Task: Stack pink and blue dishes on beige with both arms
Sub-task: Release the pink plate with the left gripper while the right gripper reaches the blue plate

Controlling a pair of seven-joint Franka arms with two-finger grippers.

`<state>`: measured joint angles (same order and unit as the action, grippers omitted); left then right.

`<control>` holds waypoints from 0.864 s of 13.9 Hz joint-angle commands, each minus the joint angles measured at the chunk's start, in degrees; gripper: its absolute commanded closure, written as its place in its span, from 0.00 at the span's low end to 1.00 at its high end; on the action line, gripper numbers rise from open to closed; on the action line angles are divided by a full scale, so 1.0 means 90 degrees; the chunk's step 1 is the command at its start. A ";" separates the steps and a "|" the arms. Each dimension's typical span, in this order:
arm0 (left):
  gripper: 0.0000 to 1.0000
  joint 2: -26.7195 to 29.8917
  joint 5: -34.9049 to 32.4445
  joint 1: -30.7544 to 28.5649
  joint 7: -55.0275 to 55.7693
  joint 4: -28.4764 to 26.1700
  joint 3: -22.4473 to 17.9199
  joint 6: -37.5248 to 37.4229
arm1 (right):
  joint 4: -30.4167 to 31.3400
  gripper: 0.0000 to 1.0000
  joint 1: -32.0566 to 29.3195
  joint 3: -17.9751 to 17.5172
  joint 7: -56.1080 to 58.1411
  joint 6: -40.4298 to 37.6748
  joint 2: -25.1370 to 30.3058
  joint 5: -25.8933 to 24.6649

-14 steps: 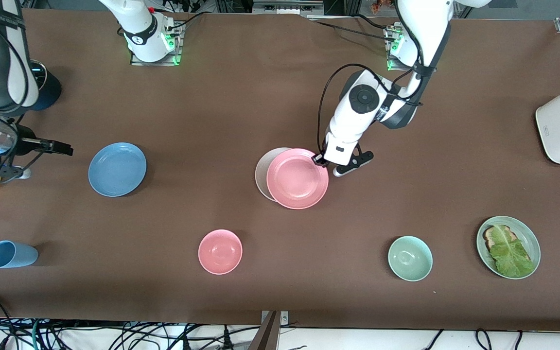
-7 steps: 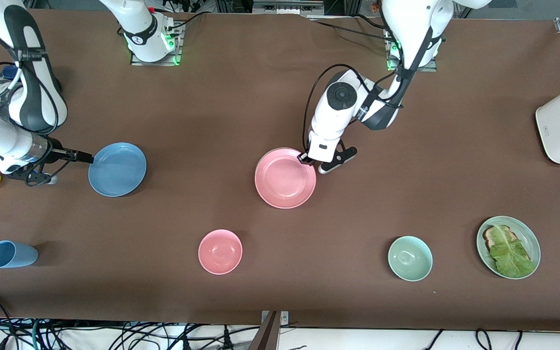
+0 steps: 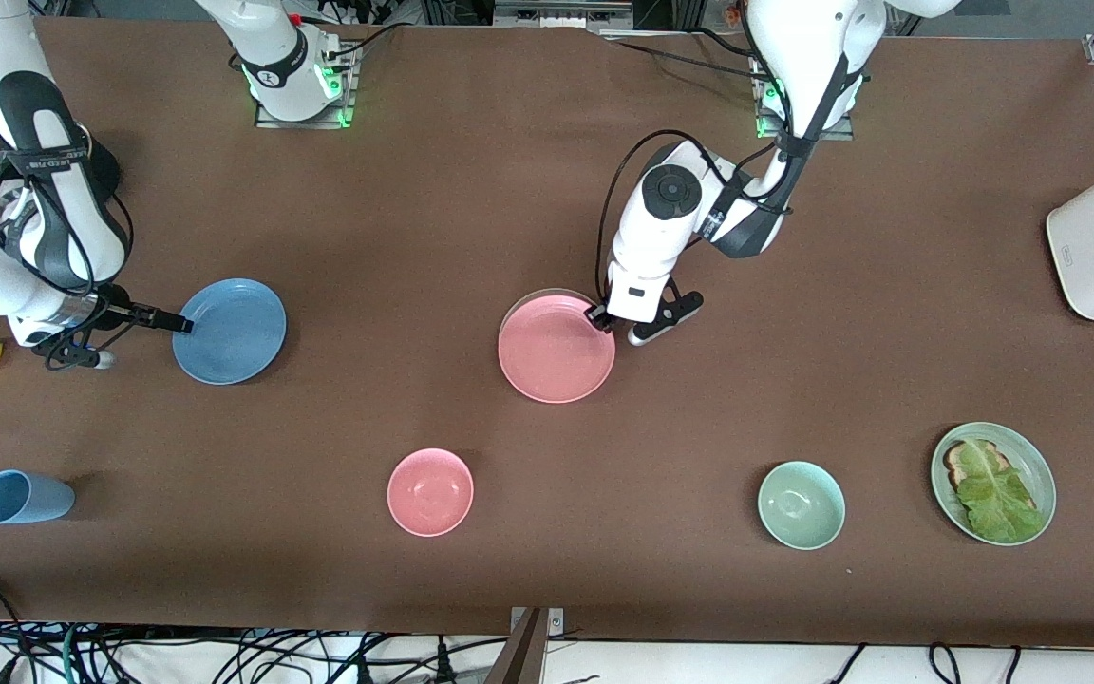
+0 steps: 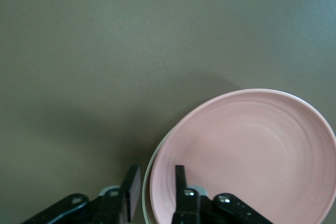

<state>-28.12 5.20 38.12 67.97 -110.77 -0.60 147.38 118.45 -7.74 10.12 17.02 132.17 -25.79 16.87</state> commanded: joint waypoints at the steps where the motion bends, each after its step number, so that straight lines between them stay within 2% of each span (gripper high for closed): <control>1: 0.00 -0.0001 -0.0216 0.0022 -0.0217 0.0111 -0.0070 -0.0037 | -0.0144 0.01 -0.0204 -0.0050 0.0559 0.0070 -0.0210 0.0546; 4: 0.00 0.0204 -0.0207 -0.0065 -0.0861 0.0111 -0.0197 -0.0386 | -0.0153 0.18 -0.0224 -0.0060 0.0570 0.0070 -0.0279 0.0615; 6: 0.00 0.0389 -0.0207 -0.0260 -0.1202 0.0121 -0.0207 -0.0680 | -0.0222 0.42 -0.0263 -0.0070 0.0570 0.0041 -0.0367 0.0616; 8: 0.00 0.0604 -0.0207 -0.0562 -0.2011 0.0179 -0.0217 -0.1128 | -0.0232 0.63 -0.0263 -0.0070 0.0570 0.0041 -0.0377 0.0625; 11: 0.00 0.0780 -0.0216 -0.0973 -0.2852 0.0675 -0.0226 -0.2260 | -0.0241 0.94 -0.0263 -0.0080 0.0580 0.0031 -0.0377 0.0616; 12: 0.00 0.0790 -0.0216 -0.1119 -0.3174 0.0871 -0.0217 -0.2592 | -0.0241 1.00 -0.0263 -0.0089 0.0589 0.0011 -0.0377 0.0616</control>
<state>-22.05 5.17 30.22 44.13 -106.16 -3.02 130.13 117.39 -9.08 10.03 20.79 132.35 -28.42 21.29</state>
